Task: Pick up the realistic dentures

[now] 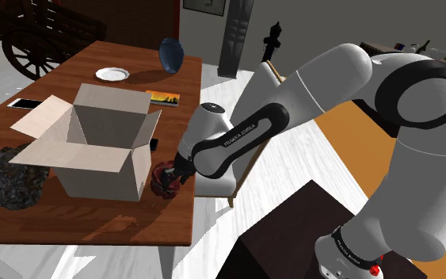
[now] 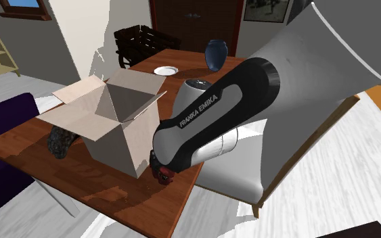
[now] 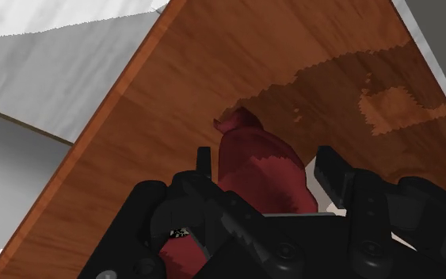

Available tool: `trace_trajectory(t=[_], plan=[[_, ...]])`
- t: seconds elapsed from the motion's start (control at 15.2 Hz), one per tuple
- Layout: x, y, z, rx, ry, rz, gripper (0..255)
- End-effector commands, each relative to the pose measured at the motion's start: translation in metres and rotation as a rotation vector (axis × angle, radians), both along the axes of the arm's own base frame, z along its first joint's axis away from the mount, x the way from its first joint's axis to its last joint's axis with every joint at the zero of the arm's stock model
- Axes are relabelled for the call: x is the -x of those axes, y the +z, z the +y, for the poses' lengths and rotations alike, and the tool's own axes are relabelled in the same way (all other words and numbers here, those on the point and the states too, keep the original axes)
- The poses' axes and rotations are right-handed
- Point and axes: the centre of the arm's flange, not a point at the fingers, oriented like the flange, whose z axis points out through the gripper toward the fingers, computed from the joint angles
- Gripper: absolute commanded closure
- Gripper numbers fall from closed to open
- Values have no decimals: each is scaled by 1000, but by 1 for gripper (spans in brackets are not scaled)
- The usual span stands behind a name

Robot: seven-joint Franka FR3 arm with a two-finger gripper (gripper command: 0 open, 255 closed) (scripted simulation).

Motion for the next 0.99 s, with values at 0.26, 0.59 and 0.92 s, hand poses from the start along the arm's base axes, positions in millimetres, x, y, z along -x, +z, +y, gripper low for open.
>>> trace_trajectory(t=[0.26, 0.59, 0.92], plan=[[0, -1, 0, 1, 0, 2, 255], [0, 20, -1, 1, 0, 2, 255], [0, 46, -1, 1, 0, 2, 255]])
